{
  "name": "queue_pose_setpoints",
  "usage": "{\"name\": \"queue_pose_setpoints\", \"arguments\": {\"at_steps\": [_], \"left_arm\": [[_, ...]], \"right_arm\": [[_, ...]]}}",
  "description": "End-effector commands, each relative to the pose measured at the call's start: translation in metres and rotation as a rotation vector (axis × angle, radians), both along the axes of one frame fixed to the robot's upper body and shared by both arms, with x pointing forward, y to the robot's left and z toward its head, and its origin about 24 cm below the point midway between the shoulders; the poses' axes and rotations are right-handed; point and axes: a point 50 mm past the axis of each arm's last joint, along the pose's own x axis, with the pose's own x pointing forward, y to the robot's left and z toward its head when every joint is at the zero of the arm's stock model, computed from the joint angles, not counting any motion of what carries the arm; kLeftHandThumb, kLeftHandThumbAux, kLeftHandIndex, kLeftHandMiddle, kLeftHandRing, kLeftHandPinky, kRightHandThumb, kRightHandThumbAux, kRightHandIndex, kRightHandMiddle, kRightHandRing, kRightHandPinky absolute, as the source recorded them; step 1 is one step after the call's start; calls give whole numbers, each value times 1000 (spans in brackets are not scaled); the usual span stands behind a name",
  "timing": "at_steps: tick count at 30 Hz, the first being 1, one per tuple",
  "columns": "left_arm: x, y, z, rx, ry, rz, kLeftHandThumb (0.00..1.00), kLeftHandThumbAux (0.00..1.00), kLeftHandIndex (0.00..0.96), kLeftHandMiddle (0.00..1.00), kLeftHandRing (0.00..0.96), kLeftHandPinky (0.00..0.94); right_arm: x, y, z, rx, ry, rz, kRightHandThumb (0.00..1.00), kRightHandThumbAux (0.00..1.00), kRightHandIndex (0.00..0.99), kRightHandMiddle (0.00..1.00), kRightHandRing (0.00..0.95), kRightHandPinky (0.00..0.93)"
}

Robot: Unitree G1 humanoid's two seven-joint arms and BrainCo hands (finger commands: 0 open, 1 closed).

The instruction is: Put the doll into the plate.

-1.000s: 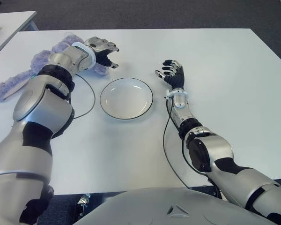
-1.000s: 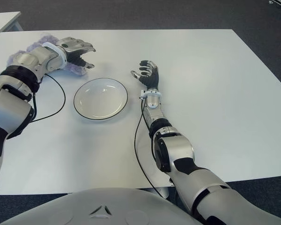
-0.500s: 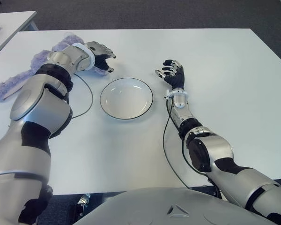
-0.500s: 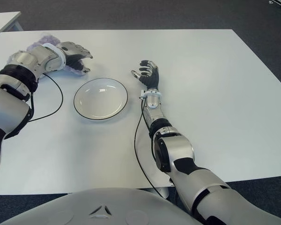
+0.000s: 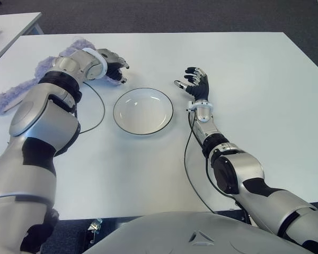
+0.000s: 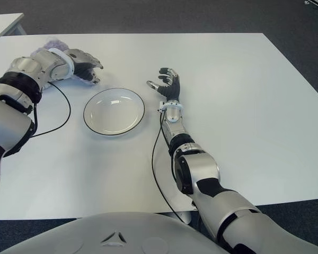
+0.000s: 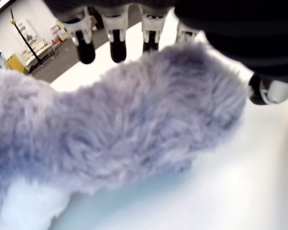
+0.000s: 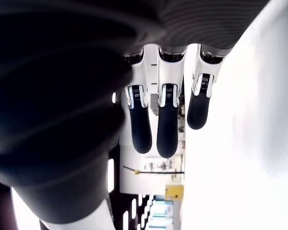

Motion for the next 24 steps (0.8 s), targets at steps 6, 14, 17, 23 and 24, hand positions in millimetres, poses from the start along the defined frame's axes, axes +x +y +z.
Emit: {"name": "queue_pose_setpoints", "arguments": {"at_steps": [6,14,17,23,24], "left_arm": [[-1,-1,1,75,38,-13,354,205,0,0,0,0],[0,1,2,131,20,-20,315,194,0,0,0,0],[-1,3,4,148,19,-21,308,198,0,0,0,0],[-1,6,4,160,19,-9,332,203,0,0,0,0],[-1,6,4,160,21,-6,335,203,0,0,0,0]], "right_arm": [[-72,13,-97,15,410,0,32,955,311,340,355,324],[-72,13,-97,19,407,-3,54,965,318,338,358,330],[-72,12,-97,21,407,-1,81,970,325,341,361,326],[-71,12,-97,30,408,-2,94,973,324,342,364,337],[-71,12,-97,32,408,-3,96,972,324,342,365,342]]}}
